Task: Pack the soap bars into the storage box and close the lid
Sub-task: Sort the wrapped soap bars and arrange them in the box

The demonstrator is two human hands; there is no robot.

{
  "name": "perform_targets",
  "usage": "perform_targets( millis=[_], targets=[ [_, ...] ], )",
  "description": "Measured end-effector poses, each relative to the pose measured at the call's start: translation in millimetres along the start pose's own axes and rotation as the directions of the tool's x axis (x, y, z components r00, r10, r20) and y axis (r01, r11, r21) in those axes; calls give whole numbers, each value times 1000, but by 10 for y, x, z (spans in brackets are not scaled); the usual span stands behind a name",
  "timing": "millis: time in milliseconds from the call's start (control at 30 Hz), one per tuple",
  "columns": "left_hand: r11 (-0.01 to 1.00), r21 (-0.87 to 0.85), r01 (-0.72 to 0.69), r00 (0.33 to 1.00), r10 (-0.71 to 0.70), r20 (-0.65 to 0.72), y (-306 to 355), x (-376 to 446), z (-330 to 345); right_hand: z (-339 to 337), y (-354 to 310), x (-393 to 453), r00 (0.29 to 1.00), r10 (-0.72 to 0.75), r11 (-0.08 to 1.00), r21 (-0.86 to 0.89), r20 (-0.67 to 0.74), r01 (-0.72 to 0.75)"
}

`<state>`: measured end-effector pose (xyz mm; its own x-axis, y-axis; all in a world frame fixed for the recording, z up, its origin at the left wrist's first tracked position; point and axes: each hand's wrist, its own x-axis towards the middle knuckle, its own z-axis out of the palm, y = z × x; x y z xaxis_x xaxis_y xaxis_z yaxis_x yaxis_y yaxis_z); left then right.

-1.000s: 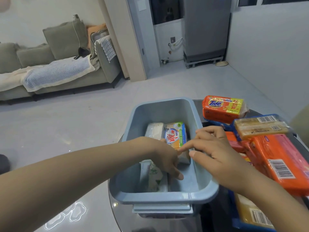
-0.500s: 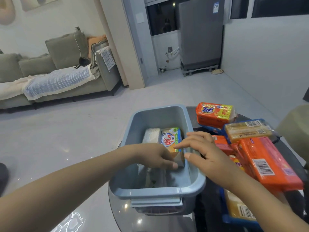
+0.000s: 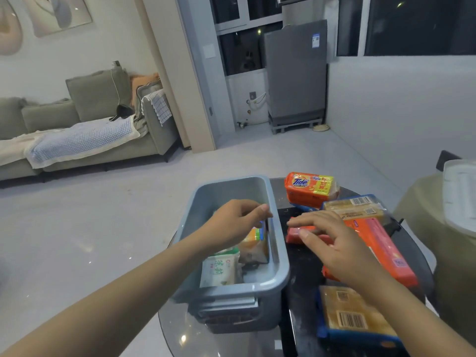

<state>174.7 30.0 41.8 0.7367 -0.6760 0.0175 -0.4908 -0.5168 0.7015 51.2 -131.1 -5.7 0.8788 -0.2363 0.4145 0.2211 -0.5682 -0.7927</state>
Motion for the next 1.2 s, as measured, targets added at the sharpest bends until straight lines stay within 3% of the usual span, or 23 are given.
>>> perform_targets(
  millis=[167, 233, 333, 433, 567, 700, 800, 967, 1200],
  targets=[
    [986, 148, -77, 967, 110, -231, 232, 78, 252, -234, 144, -36, 986, 129, 983, -115, -106, -141],
    [981, 168, -100, 960, 139, -243, 366, 142, 377, -325, 223, -32, 969, 185, 964, -160, -163, -211],
    [994, 42, -99, 983, 104, -152, 582, 230, 608, -454, 335, -28, 942, 231, 935, -213, -244, -284],
    [990, -130, 63, 998, -65, -12, 776, 350, 846, -579, 435, -24, 918, 308, 888, -272, -249, -372],
    [886, -289, 363, 928, -315, 198, 974, 509, 1151, -738, 536, -62, 886, 405, 798, -387, -224, -462],
    [831, -280, 481, 870, -414, 267, 977, 554, 1415, -837, 602, -117, 824, 564, 738, -411, -60, -535],
    [783, -242, 573, 811, -501, 302, 923, 553, 1523, -885, 648, -127, 804, 593, 750, -383, 28, -540],
    [646, -341, 682, 723, -529, 444, 975, 484, 1484, -903, 624, -184, 818, 566, 791, -343, 101, -506],
    [687, -342, 641, 758, -499, 420, 927, 405, 1499, -893, 578, -231, 827, 556, 815, -253, 84, -522]
  ],
)
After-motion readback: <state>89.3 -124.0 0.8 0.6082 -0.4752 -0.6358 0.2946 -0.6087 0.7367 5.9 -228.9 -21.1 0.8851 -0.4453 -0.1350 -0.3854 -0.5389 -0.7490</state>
